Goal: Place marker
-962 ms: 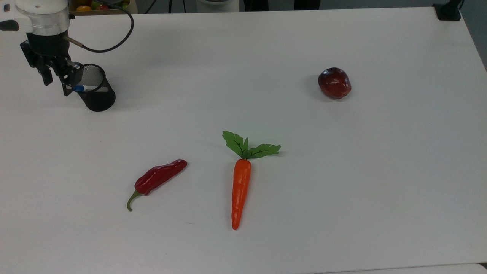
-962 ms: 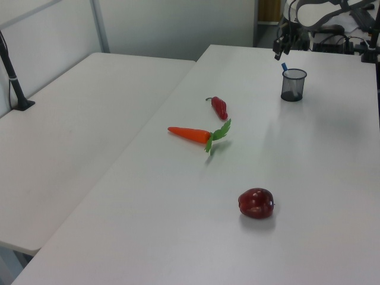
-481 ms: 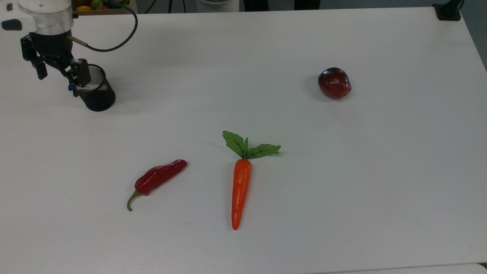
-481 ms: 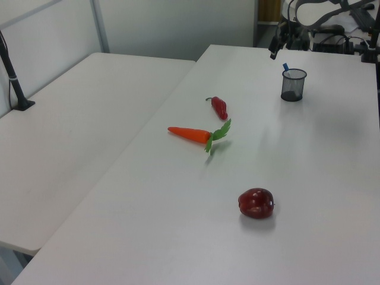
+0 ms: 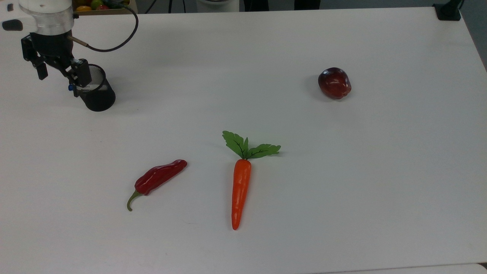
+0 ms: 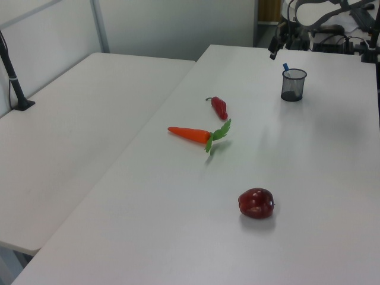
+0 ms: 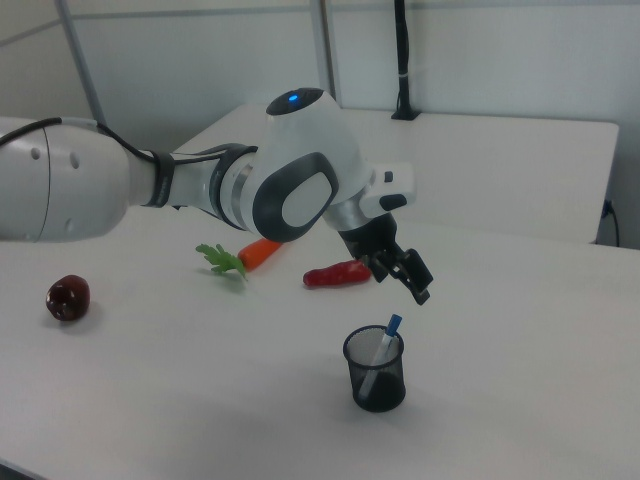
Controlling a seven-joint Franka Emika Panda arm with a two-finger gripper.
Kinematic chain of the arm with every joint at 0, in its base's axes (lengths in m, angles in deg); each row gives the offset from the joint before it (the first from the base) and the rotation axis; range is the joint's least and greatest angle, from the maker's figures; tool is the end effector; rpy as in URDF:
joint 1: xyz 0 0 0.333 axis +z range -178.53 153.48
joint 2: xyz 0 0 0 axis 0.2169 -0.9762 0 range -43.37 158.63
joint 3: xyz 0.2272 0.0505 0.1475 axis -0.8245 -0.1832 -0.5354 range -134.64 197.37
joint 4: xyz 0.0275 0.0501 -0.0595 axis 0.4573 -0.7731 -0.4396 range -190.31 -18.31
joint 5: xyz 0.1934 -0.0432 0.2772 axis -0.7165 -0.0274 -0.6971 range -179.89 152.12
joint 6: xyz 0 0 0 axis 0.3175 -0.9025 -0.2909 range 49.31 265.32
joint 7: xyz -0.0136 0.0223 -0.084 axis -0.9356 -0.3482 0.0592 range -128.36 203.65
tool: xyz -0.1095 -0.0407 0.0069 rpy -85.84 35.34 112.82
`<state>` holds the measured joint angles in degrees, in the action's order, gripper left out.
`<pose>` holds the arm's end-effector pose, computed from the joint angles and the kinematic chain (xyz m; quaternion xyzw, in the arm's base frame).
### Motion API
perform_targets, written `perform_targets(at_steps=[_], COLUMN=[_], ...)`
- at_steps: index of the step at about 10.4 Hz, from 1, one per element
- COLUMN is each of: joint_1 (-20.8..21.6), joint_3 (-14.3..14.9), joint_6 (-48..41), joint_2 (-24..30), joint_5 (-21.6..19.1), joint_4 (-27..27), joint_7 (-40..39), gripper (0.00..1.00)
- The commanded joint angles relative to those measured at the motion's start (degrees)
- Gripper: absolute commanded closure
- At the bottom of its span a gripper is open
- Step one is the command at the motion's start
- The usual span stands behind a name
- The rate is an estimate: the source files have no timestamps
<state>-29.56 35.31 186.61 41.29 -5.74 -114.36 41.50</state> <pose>0.5720 -0.2182 0.4217 0.9685 -0.1671 0.1606 0.0914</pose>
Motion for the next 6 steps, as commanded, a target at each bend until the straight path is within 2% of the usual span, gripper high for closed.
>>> perform_targets(at_steps=[1, 3, 6], joint_1=[0.42, 1.37, 7.16], joint_3=[0.02, -0.25, -0.51], joint_6=[0.37, 0.11, -6.37], joint_2=[1.57, 1.75, 3.5], joint_5=[0.64, 0.73, 0.64], joint_4=[-1.47, -1.47, -0.51], joint_7=[0.28, 0.28, 0.28], gripper=[0.0, 0.0, 0.0])
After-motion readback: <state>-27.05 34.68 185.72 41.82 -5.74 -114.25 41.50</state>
